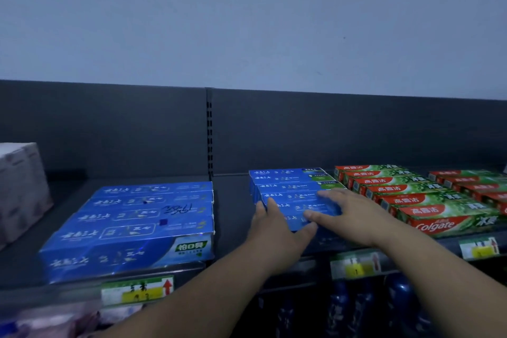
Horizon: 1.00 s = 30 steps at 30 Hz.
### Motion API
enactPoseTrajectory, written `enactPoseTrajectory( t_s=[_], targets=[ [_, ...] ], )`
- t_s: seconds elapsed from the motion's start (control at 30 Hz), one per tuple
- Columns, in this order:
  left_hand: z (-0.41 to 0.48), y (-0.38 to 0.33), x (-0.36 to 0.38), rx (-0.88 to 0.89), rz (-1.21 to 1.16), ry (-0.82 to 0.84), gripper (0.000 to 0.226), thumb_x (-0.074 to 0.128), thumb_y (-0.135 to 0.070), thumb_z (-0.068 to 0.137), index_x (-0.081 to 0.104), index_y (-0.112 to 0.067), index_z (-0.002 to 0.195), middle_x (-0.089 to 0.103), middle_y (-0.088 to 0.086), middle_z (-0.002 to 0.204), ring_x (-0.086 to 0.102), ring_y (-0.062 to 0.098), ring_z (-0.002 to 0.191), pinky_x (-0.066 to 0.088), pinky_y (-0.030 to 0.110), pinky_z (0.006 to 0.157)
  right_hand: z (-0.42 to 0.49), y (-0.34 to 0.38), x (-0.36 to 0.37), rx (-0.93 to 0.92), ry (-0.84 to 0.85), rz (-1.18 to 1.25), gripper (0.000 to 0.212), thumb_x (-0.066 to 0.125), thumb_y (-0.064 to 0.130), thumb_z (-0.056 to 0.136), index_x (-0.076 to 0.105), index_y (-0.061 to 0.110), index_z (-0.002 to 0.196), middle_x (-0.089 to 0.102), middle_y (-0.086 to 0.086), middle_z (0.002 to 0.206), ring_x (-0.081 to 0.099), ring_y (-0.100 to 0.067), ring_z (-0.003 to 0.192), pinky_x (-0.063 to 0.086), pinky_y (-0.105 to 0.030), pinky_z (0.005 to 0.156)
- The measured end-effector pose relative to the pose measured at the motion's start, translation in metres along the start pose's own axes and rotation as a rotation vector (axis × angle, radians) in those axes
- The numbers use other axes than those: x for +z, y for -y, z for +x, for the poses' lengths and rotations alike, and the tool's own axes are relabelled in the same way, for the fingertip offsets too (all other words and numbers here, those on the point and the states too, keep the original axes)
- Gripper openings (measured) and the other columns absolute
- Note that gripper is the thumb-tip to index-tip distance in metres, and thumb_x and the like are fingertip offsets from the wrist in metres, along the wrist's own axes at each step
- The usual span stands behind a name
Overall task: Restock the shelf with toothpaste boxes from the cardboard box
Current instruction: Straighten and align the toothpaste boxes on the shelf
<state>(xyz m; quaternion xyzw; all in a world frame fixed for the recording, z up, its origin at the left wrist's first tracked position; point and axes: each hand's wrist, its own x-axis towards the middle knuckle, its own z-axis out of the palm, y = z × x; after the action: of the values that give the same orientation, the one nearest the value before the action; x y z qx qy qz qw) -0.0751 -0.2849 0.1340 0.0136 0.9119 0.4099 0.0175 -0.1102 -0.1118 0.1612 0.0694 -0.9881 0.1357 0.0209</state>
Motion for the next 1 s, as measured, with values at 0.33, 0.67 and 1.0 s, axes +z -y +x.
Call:
enactPoseTrajectory(
  t_s=[0.33, 0.67, 1.0],
  targets=[
    [-0.056, 0.037, -0.092, 0.229, 0.110, -0.204, 0.080, 0.053, -0.056, 0.087, 0.013, -0.033, 0.152, -0.003, -0.019, 0.159, 0.006, 0.003, 0.145, 0.015, 0.021, 0.110, -0.013, 0.113, 0.017, -0.262, -0.089, 0.142, 0.069, 0.050, 0.074, 0.079, 0.043, 0.042, 0.140, 0.035, 0.016, 0.153, 0.026, -0.004, 0.142, 0.020, -0.039, 0.119],
    [-0.096, 0.139, -0.164, -0.048, 0.489, -0.447, 0.078, 0.045, -0.066, 0.086, 0.016, -0.033, 0.150, 0.000, -0.003, 0.160, 0.002, 0.021, 0.147, 0.011, 0.038, 0.119, -0.040, 0.188, 0.052, -0.327, 0.041, 0.150, 0.080, 0.051, 0.078, 0.076, 0.032, 0.045, 0.146, 0.018, 0.015, 0.160, 0.017, -0.006, 0.146, 0.021, -0.035, 0.118],
    [-0.103, 0.158, -0.163, -0.052, 0.420, -0.321, 0.083, 0.046, -0.064, 0.087, 0.013, -0.025, 0.153, 0.002, 0.006, 0.160, -0.009, 0.027, 0.146, 0.007, 0.036, 0.118, -0.052, 0.215, 0.079, -0.228, 0.054, 0.122, 0.081, 0.048, 0.081, 0.075, 0.026, 0.049, 0.146, 0.009, 0.011, 0.162, 0.002, -0.019, 0.149, 0.013, -0.037, 0.118]
  ],
)
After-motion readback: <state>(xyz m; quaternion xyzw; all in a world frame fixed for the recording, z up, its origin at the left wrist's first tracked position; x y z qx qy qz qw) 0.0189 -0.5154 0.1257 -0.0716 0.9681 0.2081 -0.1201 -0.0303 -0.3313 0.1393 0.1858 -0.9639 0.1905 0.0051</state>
